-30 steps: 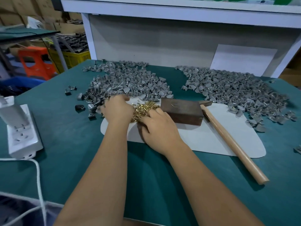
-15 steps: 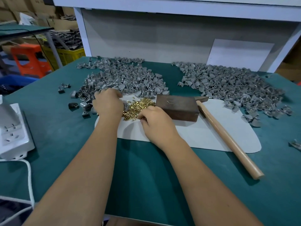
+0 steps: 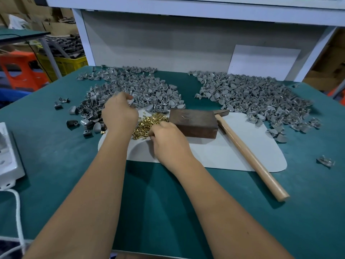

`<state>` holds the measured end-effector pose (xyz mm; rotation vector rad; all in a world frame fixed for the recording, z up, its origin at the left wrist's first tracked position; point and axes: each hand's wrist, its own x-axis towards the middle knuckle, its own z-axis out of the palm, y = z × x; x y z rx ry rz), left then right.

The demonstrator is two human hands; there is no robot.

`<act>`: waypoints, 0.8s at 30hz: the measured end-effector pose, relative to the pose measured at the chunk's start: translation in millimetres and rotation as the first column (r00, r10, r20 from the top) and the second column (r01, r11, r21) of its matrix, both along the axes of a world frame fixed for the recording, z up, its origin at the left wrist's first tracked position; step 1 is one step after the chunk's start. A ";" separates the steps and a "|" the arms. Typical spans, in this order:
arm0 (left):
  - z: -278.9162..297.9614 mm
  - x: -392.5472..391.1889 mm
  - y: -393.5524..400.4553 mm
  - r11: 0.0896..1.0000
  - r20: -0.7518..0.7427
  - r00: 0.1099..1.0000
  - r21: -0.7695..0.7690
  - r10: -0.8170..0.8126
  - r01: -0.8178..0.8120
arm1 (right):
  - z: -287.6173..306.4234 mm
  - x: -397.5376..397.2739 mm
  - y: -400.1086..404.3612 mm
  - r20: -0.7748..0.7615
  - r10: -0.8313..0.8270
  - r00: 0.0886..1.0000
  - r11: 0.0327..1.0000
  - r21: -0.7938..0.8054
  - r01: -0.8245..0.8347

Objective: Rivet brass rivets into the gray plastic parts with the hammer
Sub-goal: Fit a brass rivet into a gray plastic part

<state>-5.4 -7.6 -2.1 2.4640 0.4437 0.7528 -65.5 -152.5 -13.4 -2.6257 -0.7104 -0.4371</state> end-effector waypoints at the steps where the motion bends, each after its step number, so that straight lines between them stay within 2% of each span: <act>1: -3.0 0.7 -0.1 0.998 -0.109 0.994 0.070 0.007 0.000 | 0.4 0.3 -0.9 0.020 -0.008 1.000 0.999 0.049 0.007; 3: -10.0 0.3 -0.9 0.987 -0.248 0.969 0.157 0.016 0.024 | 1.3 0.5 -3.0 0.035 -0.031 0.999 0.983 0.184 0.024; 5: -13.3 0.6 -0.2 0.989 -0.254 0.967 0.146 0.009 0.030 | 1.9 1.6 -5.5 0.009 -0.038 0.999 0.942 0.334 0.033; 8: -12.2 0.4 1.5 0.995 -0.189 0.982 0.096 0.000 0.019 | 1.7 4.3 -9.1 -0.016 -0.061 0.998 0.877 0.476 0.061; 13: -12.1 -0.2 7.4 0.993 -0.097 0.994 -0.110 -0.044 0.033 | 1.2 8.5 -14.8 -0.047 -0.070 0.996 0.808 0.584 0.084; 16: -4.7 -2.1 2.7 0.988 0.062 0.995 -0.127 -0.081 0.089 | 4.5 12.1 -19.3 -0.066 -0.095 0.993 0.764 0.635 0.116; 17: 0.5 -3.0 -2.7 0.975 0.122 0.986 -0.177 -0.117 0.138 | 6.0 13.0 -21.3 -0.068 -0.102 0.992 0.753 0.646 0.122; 19: 13.5 -3.4 -17.8 0.879 0.221 0.953 -0.385 -0.207 0.280 | 9.3 13.7 -26.7 -0.063 -0.118 0.991 0.722 0.680 0.129; 21: 25.6 -4.1 -36.4 0.701 0.285 0.909 -0.580 -0.304 0.416 | 12.3 14.8 -35.4 -0.050 -0.162 0.986 0.682 0.716 0.148; 24: 35.4 -6.3 -63.4 0.473 0.368 0.811 -0.672 -0.454 0.570 | 15.8 17.7 -50.8 -0.008 -0.271 0.963 0.683 0.704 0.198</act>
